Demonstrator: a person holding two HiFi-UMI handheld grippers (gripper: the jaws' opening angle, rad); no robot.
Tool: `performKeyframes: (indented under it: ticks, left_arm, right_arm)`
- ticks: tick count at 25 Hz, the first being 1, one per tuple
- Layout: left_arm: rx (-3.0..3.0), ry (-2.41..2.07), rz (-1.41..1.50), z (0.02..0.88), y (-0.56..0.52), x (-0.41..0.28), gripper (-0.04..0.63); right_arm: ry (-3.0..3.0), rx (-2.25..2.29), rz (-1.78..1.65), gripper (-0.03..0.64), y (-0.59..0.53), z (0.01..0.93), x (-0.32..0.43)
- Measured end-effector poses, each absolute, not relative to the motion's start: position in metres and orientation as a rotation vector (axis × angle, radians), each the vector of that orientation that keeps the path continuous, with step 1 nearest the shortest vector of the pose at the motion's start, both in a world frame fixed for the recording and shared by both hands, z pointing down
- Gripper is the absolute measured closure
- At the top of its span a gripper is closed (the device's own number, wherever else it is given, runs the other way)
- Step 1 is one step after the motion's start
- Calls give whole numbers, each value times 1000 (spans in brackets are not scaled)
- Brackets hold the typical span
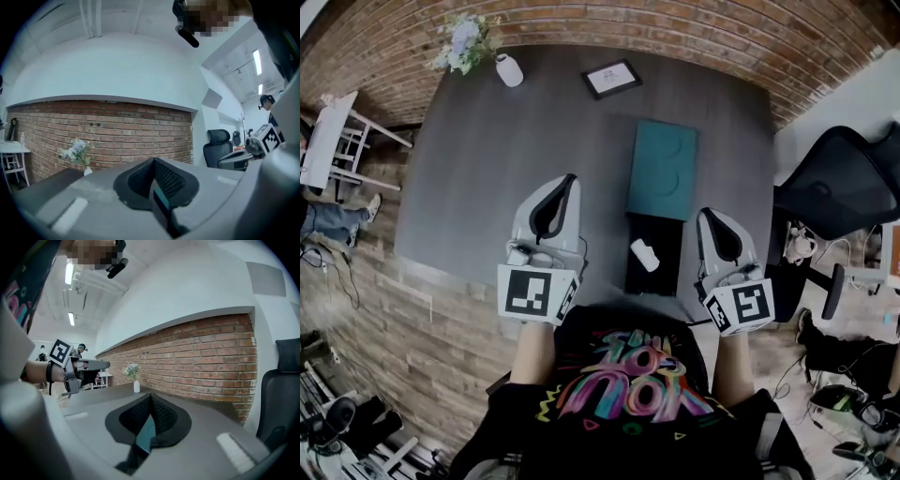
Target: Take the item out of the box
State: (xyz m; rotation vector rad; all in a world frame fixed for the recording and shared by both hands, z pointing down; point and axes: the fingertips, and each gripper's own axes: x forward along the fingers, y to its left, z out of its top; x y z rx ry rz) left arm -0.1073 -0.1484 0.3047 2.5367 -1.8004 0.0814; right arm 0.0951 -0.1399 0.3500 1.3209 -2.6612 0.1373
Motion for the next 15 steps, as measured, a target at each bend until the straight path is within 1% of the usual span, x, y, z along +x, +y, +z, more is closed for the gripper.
performKeyframes:
  ticks: [15]
  left_arm:
    - [2700,-1538,51,303,-180,-81,595]
  right_arm:
    - [-2574,1481,149,615,-141,347,95]
